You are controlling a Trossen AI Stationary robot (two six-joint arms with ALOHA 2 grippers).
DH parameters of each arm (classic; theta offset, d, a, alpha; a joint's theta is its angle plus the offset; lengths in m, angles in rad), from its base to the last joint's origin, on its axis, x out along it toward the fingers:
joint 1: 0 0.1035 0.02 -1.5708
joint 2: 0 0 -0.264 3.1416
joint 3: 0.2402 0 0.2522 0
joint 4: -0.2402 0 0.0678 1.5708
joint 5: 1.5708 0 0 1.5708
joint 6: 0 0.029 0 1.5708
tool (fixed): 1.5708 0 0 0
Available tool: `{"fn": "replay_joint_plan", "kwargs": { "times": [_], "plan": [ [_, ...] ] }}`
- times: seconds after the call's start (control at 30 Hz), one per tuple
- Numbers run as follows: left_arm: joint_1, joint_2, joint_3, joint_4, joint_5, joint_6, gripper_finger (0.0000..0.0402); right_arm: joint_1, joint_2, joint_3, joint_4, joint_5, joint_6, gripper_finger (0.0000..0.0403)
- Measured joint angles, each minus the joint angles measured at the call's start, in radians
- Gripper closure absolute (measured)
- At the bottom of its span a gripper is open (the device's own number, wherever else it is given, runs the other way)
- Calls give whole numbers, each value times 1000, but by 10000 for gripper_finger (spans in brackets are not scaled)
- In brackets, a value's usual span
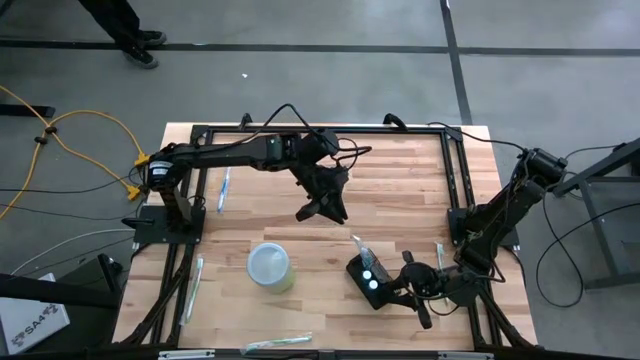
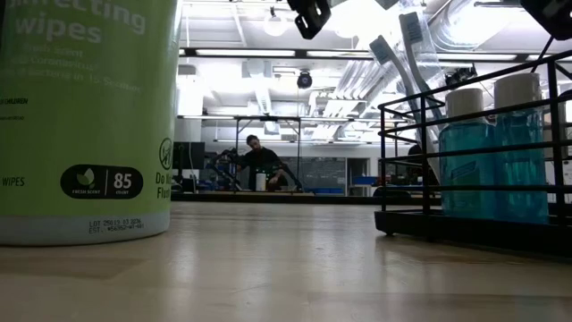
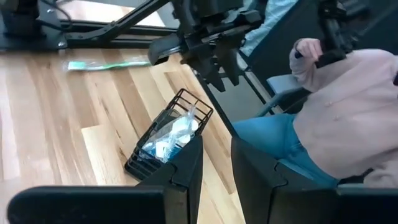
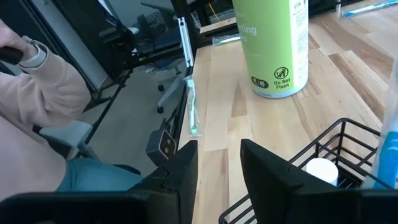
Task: Pick & Place toothbrushing station
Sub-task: Put the blue toothbrush into the black mesh organizer
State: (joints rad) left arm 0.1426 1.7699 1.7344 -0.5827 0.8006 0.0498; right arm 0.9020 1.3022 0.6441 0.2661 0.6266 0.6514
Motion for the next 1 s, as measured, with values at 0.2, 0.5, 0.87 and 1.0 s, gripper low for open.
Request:
{"fn": "replay_joint_plan", "kwargs": {
  "times": [0.2, 0.5, 0.87, 1.0],
  "plan": [
    [21, -25, -1, -8, 116, 79, 321, 0, 0, 0, 0, -1, 0, 290],
    [85, -57, -3, -40, 122, 144, 321, 0, 0, 0, 0, 0, -1, 290],
    [160, -57, -74, -51, 243, 276, 321, 0, 0, 0, 0, 3, 24, 290],
    [186, -55, -125, -41, 302, 321, 321, 0, 0, 0, -1, 0, 32, 290]
  ]
}}
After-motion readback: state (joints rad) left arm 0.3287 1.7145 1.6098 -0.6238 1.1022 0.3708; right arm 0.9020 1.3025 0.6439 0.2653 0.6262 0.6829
